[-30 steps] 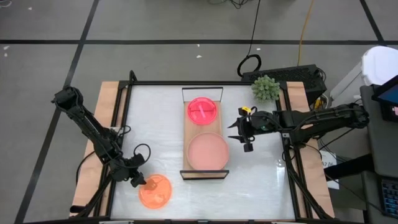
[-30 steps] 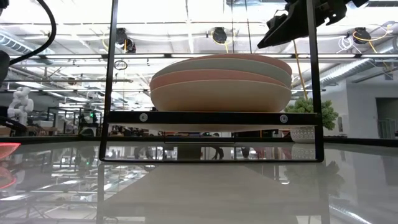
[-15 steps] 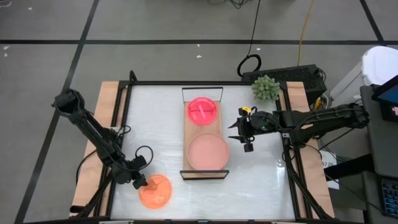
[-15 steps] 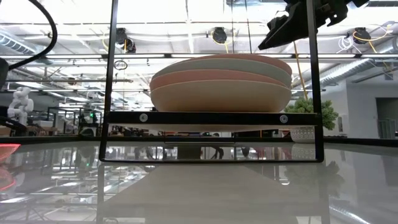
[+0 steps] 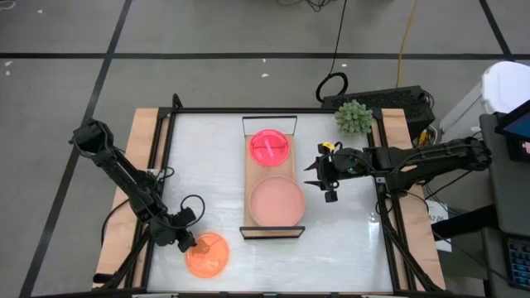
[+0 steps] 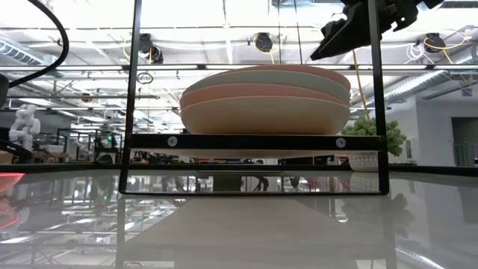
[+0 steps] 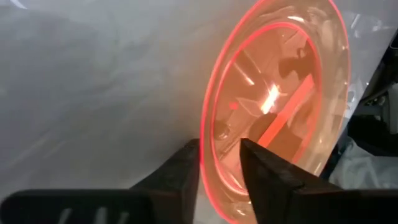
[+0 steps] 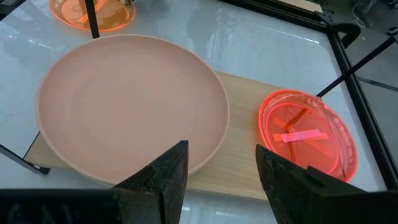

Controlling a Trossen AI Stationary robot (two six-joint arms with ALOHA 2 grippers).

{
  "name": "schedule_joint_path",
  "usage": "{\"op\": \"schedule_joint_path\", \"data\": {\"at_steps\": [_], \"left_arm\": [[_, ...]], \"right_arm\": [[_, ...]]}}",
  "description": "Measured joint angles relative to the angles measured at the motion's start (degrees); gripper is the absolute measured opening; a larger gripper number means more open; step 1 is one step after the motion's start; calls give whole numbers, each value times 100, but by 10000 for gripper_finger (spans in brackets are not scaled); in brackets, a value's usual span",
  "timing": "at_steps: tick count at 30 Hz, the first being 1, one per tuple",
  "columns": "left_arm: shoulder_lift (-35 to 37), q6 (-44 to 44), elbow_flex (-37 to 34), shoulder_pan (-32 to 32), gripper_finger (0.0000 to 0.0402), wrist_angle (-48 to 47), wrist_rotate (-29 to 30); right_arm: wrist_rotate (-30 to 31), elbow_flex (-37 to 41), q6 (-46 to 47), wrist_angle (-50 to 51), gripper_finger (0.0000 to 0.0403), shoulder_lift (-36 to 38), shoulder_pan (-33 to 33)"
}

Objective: Place and stack plates onto a shelf
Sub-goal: Stack the orange plate on top of the pink plate on the shelf

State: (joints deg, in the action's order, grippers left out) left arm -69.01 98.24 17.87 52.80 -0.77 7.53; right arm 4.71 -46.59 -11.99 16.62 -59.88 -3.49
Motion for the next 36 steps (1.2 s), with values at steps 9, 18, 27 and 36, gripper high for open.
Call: {"op": "schedule_joint_path", "data": {"at_steps": [9,18,27,36], "left_arm": [[-2,1,-4,2,72,-68,27],[-2,24,-4,2,53,-81,44],[-2,24,-7,2,9,-81,63],[-2,-4,-7,0,5,79,63]], "right_arm": [[0,0,-2,0,169,0,0],[0,0,-2,0,169,0,0],[0,-2,-1,2,169,0,0],[0,0,0,1,169,0,0]]}}
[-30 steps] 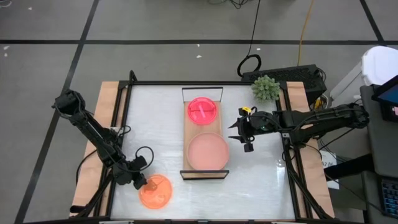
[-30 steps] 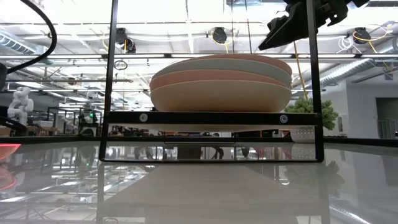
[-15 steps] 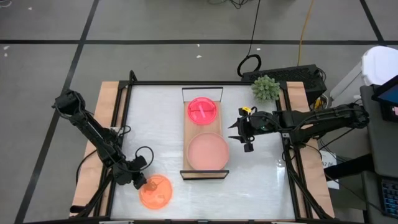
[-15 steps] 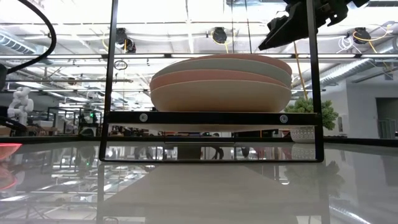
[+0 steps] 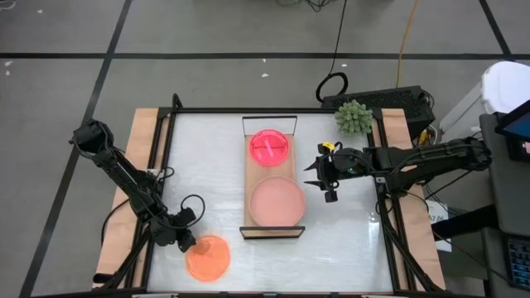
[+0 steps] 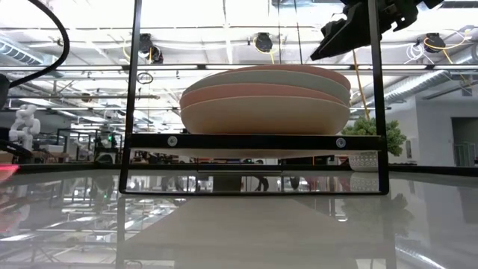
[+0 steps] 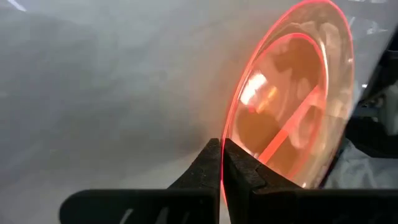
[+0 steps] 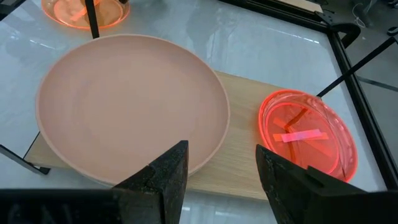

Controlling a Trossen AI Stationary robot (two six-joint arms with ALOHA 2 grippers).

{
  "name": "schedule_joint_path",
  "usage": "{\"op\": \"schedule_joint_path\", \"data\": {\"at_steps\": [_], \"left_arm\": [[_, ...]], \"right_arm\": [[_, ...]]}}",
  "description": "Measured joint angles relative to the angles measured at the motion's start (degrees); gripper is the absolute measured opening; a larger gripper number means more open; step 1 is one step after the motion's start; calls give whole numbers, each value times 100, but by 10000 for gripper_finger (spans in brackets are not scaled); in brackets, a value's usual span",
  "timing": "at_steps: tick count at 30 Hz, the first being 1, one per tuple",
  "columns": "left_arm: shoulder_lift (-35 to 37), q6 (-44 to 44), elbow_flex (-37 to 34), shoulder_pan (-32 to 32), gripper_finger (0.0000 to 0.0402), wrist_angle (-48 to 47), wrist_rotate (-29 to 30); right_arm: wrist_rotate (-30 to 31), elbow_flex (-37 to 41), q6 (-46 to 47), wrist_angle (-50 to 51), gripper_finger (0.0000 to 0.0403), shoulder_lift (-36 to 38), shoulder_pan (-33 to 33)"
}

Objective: Place and stack plates onto a shelf
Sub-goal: Stack the orange plate on top of the pink plate on the shelf

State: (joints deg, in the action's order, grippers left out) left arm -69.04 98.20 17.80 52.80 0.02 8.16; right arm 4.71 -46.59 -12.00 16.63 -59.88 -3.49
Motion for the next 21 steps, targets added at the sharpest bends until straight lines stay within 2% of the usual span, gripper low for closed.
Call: {"op": "schedule_joint_path", "data": {"at_steps": [11,21], "left_arm": [[556,-76,0,-77,4,-179,-5],[1556,-964,0,-504,4,-290,101]], "right_arm": [[-2,-2,-6,2,169,0,0],[-2,-1,-69,-1,169,0,0]]}}
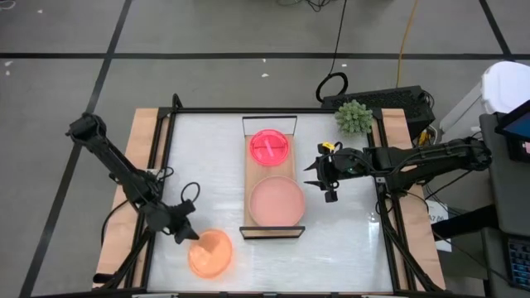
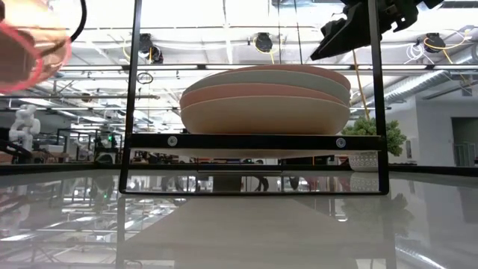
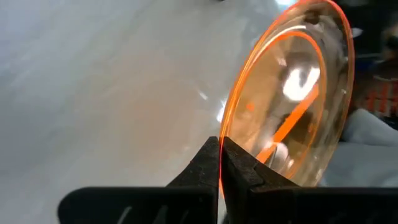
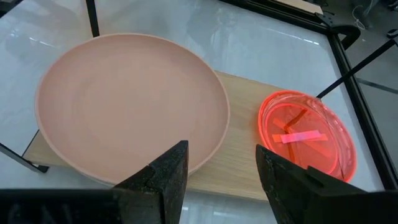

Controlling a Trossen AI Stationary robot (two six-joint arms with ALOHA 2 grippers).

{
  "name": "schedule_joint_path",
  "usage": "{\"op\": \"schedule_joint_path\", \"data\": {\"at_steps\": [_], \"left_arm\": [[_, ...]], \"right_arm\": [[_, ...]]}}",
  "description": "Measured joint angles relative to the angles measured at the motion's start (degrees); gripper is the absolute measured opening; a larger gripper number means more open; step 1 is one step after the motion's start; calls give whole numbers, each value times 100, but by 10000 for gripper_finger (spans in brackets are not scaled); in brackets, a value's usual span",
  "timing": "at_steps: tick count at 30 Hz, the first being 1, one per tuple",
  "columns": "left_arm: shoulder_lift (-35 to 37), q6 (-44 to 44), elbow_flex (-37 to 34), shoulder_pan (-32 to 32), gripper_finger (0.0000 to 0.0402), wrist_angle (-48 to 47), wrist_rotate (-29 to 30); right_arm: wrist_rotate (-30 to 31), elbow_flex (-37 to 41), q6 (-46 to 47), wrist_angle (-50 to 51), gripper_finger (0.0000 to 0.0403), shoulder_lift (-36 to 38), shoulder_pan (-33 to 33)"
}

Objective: Place and stack plates onto a shelf
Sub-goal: Stack the orange plate on top of the pink plate on the shelf

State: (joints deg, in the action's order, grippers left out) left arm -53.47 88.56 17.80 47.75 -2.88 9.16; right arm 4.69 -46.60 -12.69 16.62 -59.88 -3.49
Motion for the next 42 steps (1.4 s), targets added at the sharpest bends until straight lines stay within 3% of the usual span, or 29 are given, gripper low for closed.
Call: {"op": "schedule_joint_path", "data": {"at_steps": [19,34,42], "left_arm": [[1608,-1809,2,-1183,4,5,88],[1794,-3489,119,-2611,4,-1,89],[1794,-4199,530,-3323,3,-29,-331]], "right_arm": [[0,0,-18,0,169,0,0],[0,0,-21,0,169,0,1],[1,1,-66,0,169,0,2]]}}
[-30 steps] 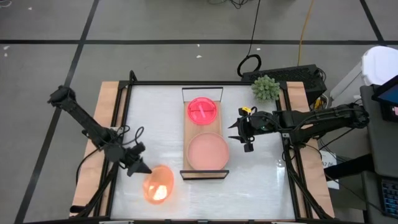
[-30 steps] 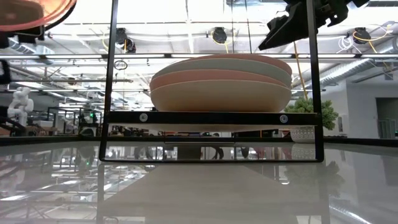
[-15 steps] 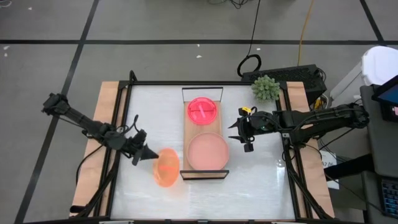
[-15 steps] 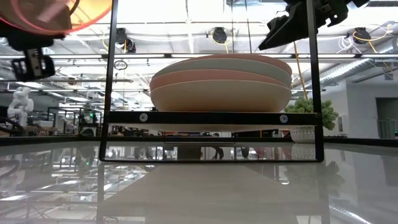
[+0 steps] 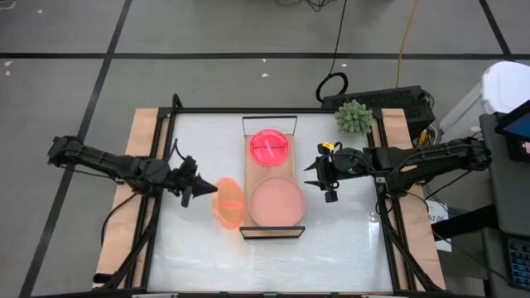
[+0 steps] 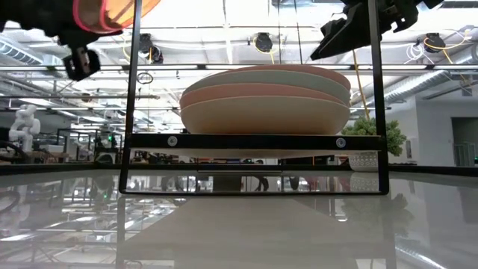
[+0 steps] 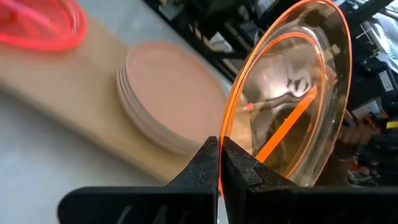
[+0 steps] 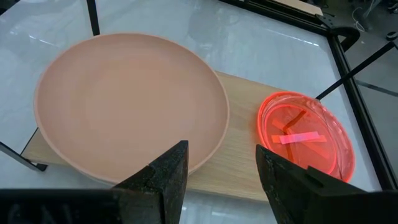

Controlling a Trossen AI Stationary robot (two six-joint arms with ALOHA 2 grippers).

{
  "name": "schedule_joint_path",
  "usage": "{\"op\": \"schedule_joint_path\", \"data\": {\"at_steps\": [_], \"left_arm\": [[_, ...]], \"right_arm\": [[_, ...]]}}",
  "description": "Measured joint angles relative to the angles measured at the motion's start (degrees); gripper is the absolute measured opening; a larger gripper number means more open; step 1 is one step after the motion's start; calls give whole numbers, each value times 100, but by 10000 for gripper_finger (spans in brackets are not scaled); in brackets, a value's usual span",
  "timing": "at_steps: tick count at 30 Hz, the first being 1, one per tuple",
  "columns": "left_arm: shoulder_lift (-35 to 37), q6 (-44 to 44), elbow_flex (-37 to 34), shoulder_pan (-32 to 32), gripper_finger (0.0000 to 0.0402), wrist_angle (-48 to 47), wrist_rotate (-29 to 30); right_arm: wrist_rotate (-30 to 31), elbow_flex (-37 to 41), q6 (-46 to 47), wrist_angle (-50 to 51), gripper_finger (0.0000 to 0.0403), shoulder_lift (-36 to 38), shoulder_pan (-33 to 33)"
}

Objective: Place and stack plates onto a shelf
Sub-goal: Stack the orange plate on top of the pink plate on the shelf

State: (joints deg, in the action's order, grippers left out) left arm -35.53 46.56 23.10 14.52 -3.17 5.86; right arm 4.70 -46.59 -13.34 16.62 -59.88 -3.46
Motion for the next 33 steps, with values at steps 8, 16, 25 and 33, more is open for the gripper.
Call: {"op": "schedule_joint_path", "data": {"at_steps": [8,16,25,33], "left_arm": [[-2,-762,316,-748,3,-68,-147],[-11,-1328,453,-1588,3,-179,-147],[-140,-1931,453,-2487,3,-168,-142],[-589,-2126,453,-3047,3,-56,-132]], "right_arm": [[1,0,-44,-1,169,0,0],[1,0,-92,0,169,0,-1],[2,0,-149,0,169,2,1],[154,0,-236,0,169,0,2]]}}
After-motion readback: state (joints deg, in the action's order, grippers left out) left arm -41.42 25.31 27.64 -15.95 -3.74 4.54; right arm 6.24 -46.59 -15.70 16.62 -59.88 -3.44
